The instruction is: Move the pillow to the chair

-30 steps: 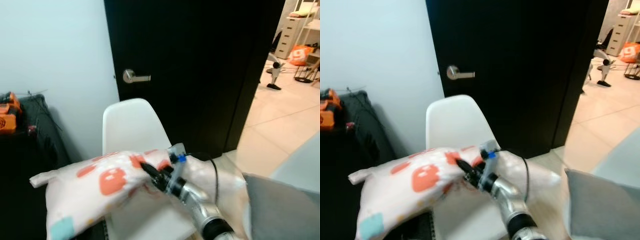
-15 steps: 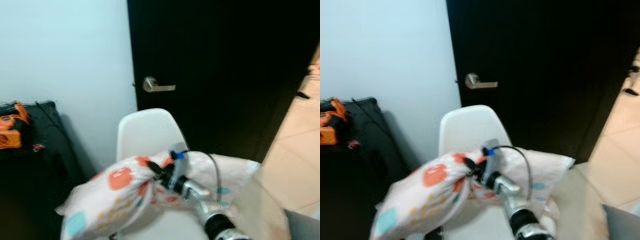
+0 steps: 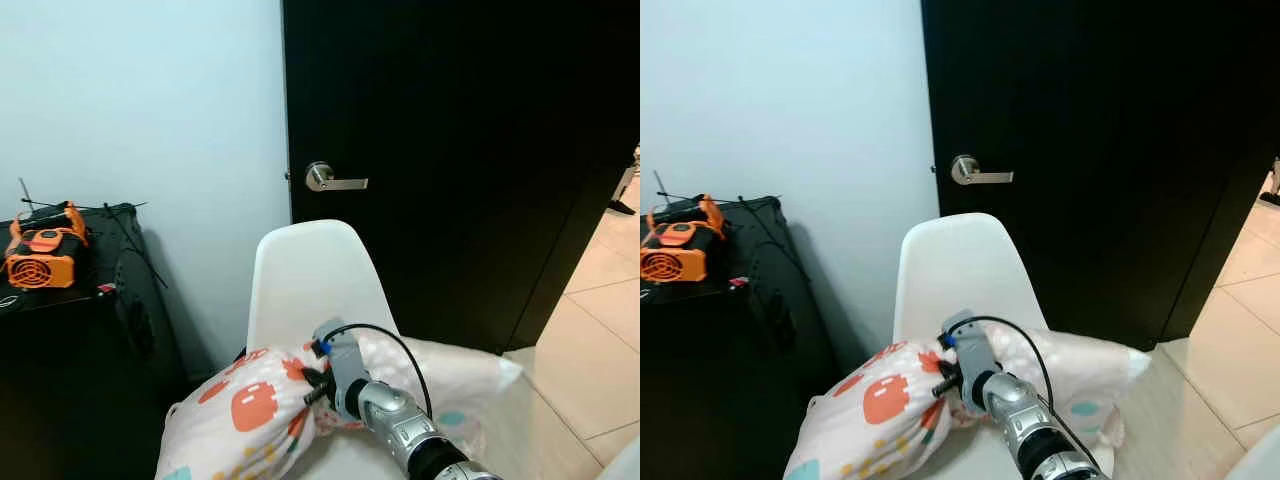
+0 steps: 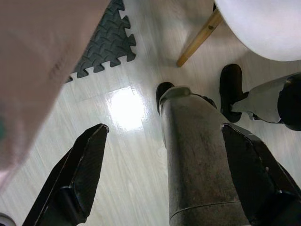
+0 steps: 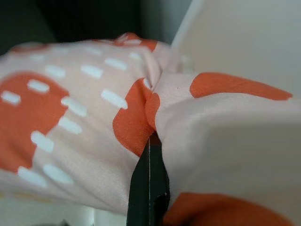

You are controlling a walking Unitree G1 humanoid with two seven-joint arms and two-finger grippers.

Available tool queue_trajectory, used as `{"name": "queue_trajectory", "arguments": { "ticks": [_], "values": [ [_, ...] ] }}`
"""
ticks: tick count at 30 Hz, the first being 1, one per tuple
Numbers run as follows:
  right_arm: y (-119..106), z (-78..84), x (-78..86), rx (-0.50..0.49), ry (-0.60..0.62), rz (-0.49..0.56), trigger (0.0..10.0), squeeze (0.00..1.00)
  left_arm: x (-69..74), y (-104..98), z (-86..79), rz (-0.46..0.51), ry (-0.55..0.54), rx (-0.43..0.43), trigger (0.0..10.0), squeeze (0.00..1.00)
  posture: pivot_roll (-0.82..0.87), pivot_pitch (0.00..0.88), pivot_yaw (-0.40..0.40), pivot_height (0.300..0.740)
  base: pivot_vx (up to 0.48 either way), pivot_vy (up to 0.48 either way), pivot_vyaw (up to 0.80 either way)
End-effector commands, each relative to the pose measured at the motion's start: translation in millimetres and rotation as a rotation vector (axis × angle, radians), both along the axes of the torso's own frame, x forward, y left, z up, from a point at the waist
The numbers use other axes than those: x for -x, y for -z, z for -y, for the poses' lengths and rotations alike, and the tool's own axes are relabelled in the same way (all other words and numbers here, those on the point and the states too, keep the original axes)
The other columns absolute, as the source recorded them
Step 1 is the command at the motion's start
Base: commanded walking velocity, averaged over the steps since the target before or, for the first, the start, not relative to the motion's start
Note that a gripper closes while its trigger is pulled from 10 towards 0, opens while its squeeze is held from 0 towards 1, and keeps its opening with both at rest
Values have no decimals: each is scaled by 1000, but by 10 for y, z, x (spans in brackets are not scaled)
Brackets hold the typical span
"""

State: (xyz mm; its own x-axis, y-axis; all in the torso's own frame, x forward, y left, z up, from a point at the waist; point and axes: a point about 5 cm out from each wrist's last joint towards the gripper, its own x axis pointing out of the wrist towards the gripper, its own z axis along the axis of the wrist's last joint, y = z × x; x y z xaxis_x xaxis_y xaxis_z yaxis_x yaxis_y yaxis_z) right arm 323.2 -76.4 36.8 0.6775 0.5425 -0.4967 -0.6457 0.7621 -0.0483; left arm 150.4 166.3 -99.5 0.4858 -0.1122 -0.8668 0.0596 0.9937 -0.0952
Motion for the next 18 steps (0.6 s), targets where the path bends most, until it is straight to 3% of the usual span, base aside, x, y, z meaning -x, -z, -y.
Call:
{"name": "queue_trajectory", "arguments": {
  "ticks": [1,13,18],
  "values": [
    [97,47,54,62,0,-44,10000,0,3,2,7,-2,12,-7,10000,0,-76,37,13,670,0,0,0],
    [497,202,352,266,56,-286,10000,0,71,27,30,-15,7,0,10000,0,-66,67,-4,635,0,0,0],
    [548,227,397,305,72,-288,10000,0,112,41,45,-15,-12,12,10000,0,-53,88,-17,620,0,0,0]
  ]
}}
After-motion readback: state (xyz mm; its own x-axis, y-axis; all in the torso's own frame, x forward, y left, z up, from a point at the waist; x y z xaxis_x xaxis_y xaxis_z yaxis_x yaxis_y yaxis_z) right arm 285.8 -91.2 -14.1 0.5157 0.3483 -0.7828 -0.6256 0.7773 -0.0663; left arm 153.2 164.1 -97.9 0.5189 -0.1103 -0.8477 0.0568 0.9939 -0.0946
